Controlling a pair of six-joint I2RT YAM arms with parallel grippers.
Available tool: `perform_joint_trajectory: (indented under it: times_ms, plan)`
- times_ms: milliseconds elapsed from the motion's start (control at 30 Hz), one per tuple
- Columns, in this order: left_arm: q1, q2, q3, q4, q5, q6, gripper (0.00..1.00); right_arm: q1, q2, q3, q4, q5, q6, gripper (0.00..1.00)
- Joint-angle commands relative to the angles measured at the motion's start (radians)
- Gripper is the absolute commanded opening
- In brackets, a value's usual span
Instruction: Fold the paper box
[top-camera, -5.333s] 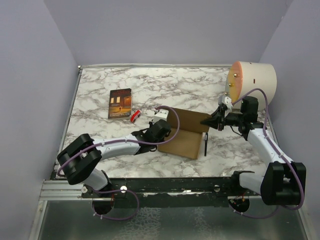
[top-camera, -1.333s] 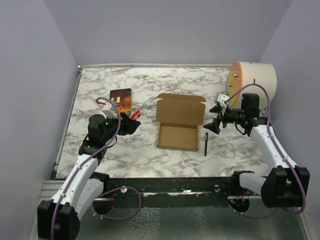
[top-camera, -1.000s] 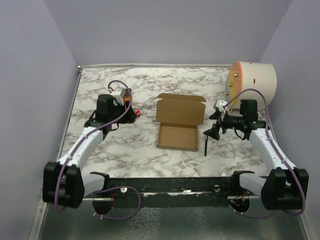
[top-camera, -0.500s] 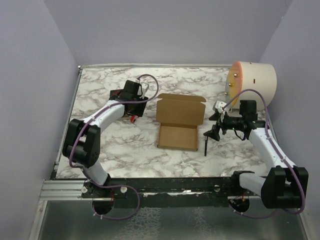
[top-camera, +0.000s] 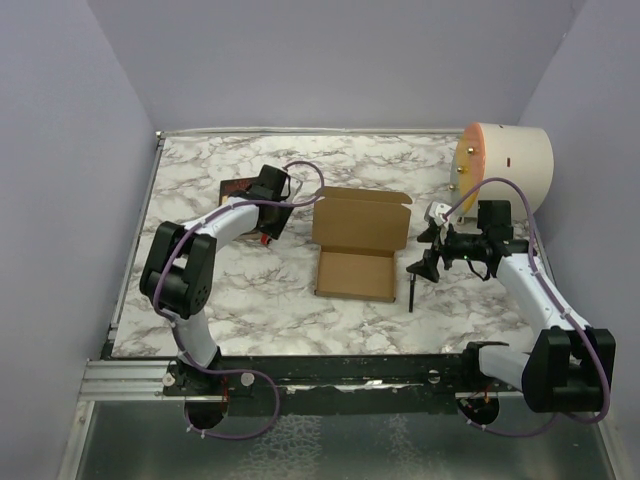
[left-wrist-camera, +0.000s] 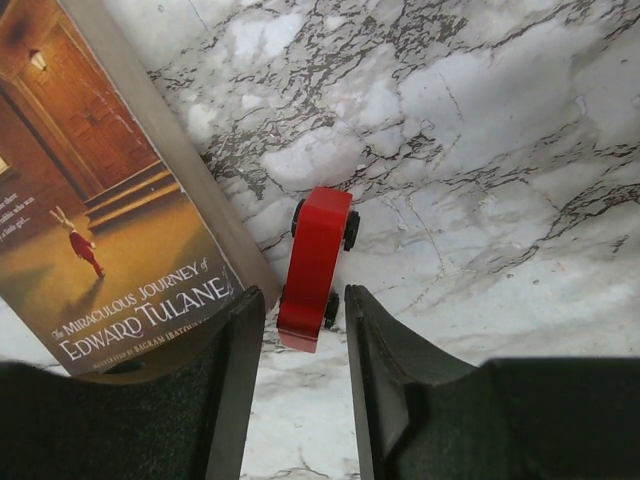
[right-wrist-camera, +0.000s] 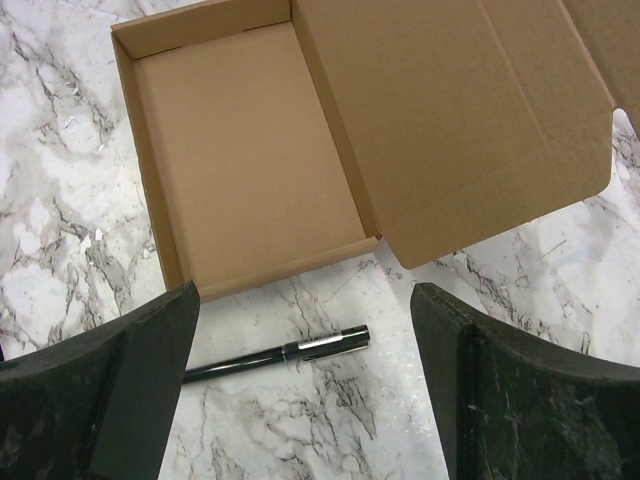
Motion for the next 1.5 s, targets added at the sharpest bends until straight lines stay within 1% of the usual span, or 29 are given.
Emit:
perform_joint_trajectory:
  times_ms: [0,100,200,233,267,367,467,567,633,733,800,867,900,967,1067,1133,1233,1300,1467]
  plan:
    - [0.006,0.029,0.016,-0.004,0.020,0.020,0.38,-0.007,0.003,-0.009,0.000,0.007,-0.016,0.87]
    - [0.008,0.018,0.006,0.007,0.034,0.020,0.29,-0.007,0.002,-0.009,-0.001,0.007,-0.017,0.87]
    - [0.010,0.007,-0.008,0.017,0.050,0.018,0.09,-0.007,0.003,-0.009,-0.002,0.007,-0.016,0.87]
    - [0.011,0.004,-0.012,0.018,0.055,0.015,0.03,-0.006,0.003,-0.010,-0.002,0.007,-0.017,0.87]
    - [0.013,0.001,-0.017,0.019,0.057,0.015,0.00,-0.006,0.003,-0.009,-0.002,0.007,-0.017,0.87]
    - [0.014,-0.019,-0.024,0.013,0.071,0.008,0.00,-0.007,0.002,-0.010,-0.002,0.007,-0.016,0.87]
    - [0.015,-0.073,-0.040,0.005,0.114,-0.012,0.00,-0.007,0.001,-0.010,-0.002,0.006,-0.016,0.87]
    - [0.022,-0.187,-0.091,0.013,0.226,-0.062,0.00,-0.007,0.000,-0.010,-0.003,0.004,-0.017,0.87]
    - [0.033,-0.268,-0.151,0.050,0.363,-0.114,0.00,-0.007,0.001,-0.009,-0.002,0.002,-0.020,0.87]
    - [0.053,-0.378,-0.276,0.187,0.610,-0.251,0.00,-0.006,0.001,-0.009,-0.003,-0.002,-0.024,0.87]
    - [0.053,-0.414,-0.363,0.331,0.758,-0.396,0.00,-0.007,0.003,-0.008,-0.004,-0.002,-0.026,0.87]
    - [0.039,-0.425,-0.453,0.522,0.858,-0.577,0.00,-0.007,0.000,-0.006,-0.005,-0.003,-0.026,0.87]
    - [0.023,-0.432,-0.494,0.610,0.868,-0.664,0.00,-0.007,-0.002,-0.007,-0.005,-0.003,-0.026,0.87]
    - [-0.026,-0.448,-0.550,0.737,0.837,-0.771,0.00,-0.007,-0.009,-0.009,-0.005,-0.002,-0.027,0.87]
    - [-0.113,-0.465,-0.608,0.884,0.703,-0.902,0.00,-0.007,-0.011,-0.010,-0.005,-0.004,-0.026,0.87]
    - [-0.159,-0.466,-0.638,0.939,0.621,-0.960,0.00,-0.007,-0.010,-0.009,-0.005,-0.005,-0.026,0.87]
    - [-0.210,-0.457,-0.667,0.986,0.502,-1.016,0.00,-0.006,-0.014,-0.011,-0.005,-0.007,-0.027,0.87]
    - [-0.235,-0.434,-0.662,0.989,0.448,-1.041,0.00,-0.007,-0.014,-0.011,-0.006,-0.008,-0.028,0.87]
    - [-0.298,-0.351,-0.620,0.986,0.368,-1.067,0.00,-0.007,-0.019,-0.011,-0.006,-0.008,-0.028,0.87]
